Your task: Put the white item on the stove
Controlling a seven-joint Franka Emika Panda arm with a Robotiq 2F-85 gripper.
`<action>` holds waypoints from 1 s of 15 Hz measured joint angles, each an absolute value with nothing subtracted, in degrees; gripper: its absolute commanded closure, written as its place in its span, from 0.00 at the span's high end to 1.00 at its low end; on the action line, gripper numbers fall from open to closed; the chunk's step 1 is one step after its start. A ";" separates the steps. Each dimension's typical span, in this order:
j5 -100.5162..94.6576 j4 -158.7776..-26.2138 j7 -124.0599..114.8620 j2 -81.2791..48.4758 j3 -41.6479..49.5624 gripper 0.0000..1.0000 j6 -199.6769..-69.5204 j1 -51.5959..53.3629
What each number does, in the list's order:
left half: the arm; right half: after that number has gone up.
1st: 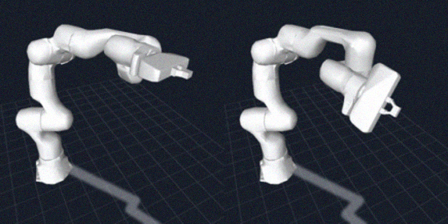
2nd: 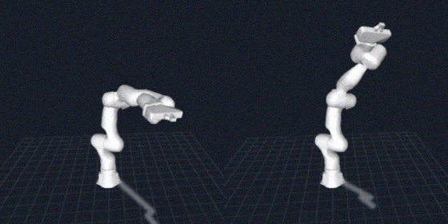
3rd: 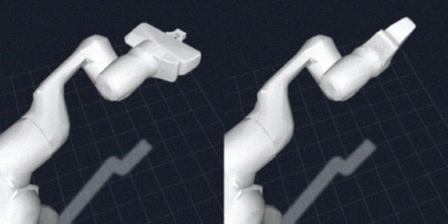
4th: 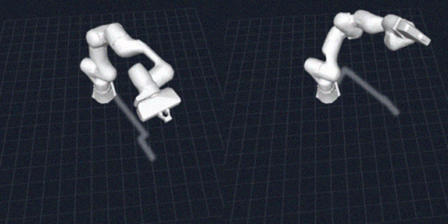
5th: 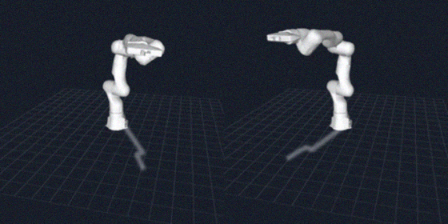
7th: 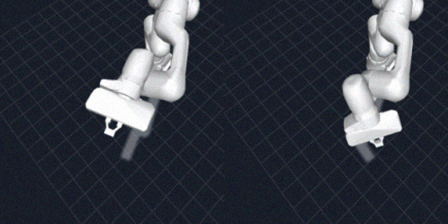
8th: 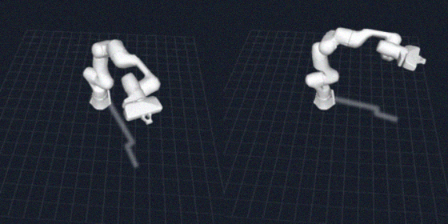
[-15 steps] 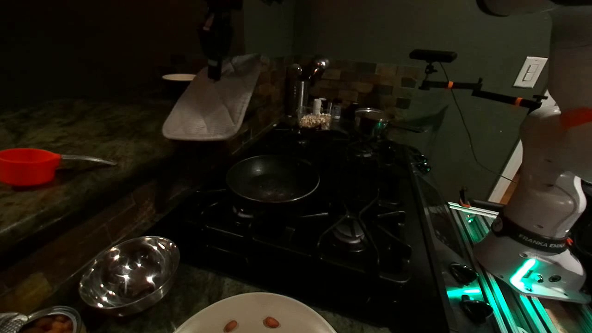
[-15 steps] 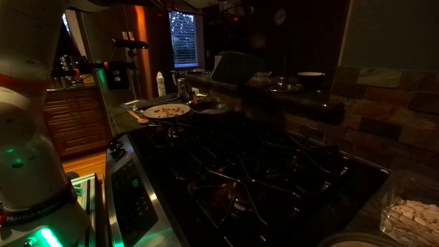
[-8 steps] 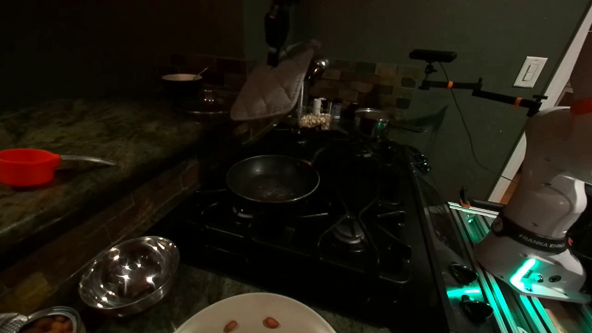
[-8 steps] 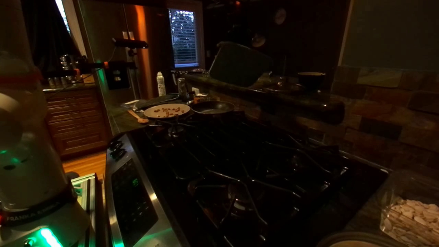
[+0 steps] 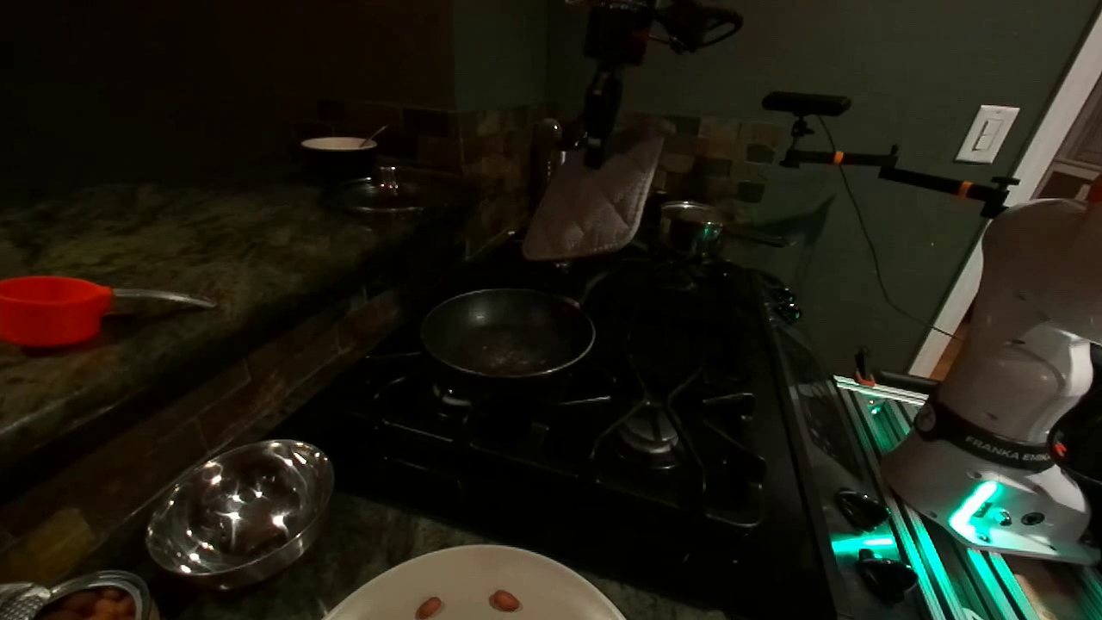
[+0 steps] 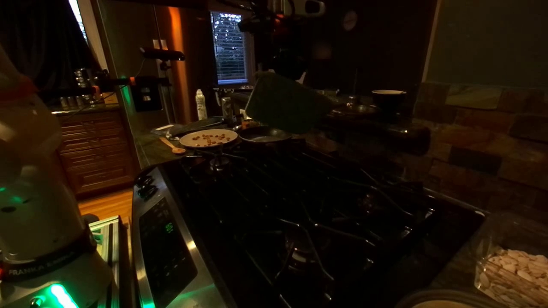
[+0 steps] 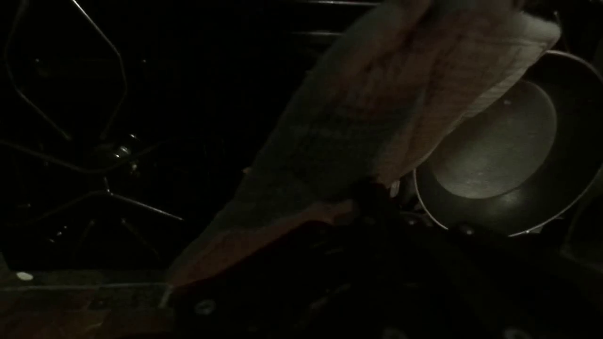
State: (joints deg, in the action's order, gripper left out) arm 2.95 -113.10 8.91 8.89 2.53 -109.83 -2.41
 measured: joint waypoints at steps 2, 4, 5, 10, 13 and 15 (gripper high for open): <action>3.29 -118.50 9.08 10.92 3.51 0.00 -114.28 -2.59; 4.35 -123.34 8.88 12.23 4.27 0.00 -119.21 -2.82; 5.04 -125.69 8.86 12.71 4.61 0.00 -121.53 -2.87; 8.54 -133.27 8.93 14.01 5.23 0.00 -126.98 -2.85; 8.87 -135.68 9.26 14.61 5.23 0.00 -126.97 -2.71; 8.44 -136.85 9.85 14.99 5.21 0.00 -127.01 -2.70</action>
State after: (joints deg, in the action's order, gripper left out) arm 8.44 -136.85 9.85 14.99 5.21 -127.01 -2.70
